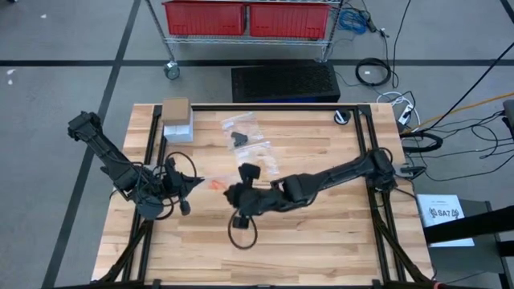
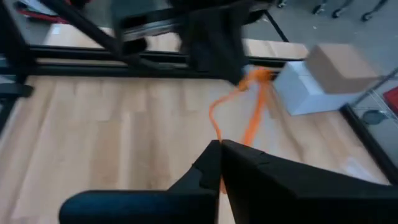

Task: Sort rubber bands
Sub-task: Put the left orange rubber band into the transparent zip bag

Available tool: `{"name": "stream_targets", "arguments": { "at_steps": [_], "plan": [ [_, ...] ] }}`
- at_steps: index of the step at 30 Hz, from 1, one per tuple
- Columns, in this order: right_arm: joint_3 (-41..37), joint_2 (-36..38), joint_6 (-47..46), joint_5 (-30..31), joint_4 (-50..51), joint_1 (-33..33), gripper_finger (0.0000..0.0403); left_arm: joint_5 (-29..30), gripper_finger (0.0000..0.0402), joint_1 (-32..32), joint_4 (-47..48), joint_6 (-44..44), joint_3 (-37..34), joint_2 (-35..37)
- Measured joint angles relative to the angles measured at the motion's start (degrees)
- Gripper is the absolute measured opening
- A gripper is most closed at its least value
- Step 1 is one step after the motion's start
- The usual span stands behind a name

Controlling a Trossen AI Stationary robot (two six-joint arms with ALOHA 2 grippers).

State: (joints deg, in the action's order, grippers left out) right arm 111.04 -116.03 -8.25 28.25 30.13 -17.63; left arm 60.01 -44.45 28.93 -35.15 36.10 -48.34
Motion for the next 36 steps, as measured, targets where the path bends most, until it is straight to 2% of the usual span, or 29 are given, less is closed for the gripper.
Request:
{"name": "stream_targets", "arguments": {
  "at_steps": [3, 6, 12, 25, 31, 36],
  "plan": [
    [0.0, 0.4, 0.2, -0.3, 1.8, 1.5, 0.0, 0.0, 0.0, 0.0, -0.4, 0.2, 0.0, 0.0],
    [0.0, -0.6, -0.3, -3.9, 3.6, 3.2, 0.0, -0.1, 0.0, 0.0, -2.5, 2.2, 0.0, 0.0],
    [-0.1, -1.6, -0.5, -6.1, 4.8, 5.2, 0.0, -2.4, 0.0, 0.0, -6.6, 6.1, 0.0, 0.0],
    [-0.1, -2.1, -1.1, -9.0, 4.5, 6.4, 0.0, -2.4, 0.0, 0.2, -8.3, 6.1, 0.0, 0.0],
    [-0.1, -2.1, -1.3, -9.2, 3.6, 8.0, 0.0, -3.1, 0.0, 0.2, -13.4, 10.4, 0.0, -1.2],
    [-0.1, -2.1, -1.0, -12.3, 1.4, 8.9, 0.0, -3.7, 0.0, 1.3, -15.0, 11.6, 0.0, -2.7]
  ]
}}
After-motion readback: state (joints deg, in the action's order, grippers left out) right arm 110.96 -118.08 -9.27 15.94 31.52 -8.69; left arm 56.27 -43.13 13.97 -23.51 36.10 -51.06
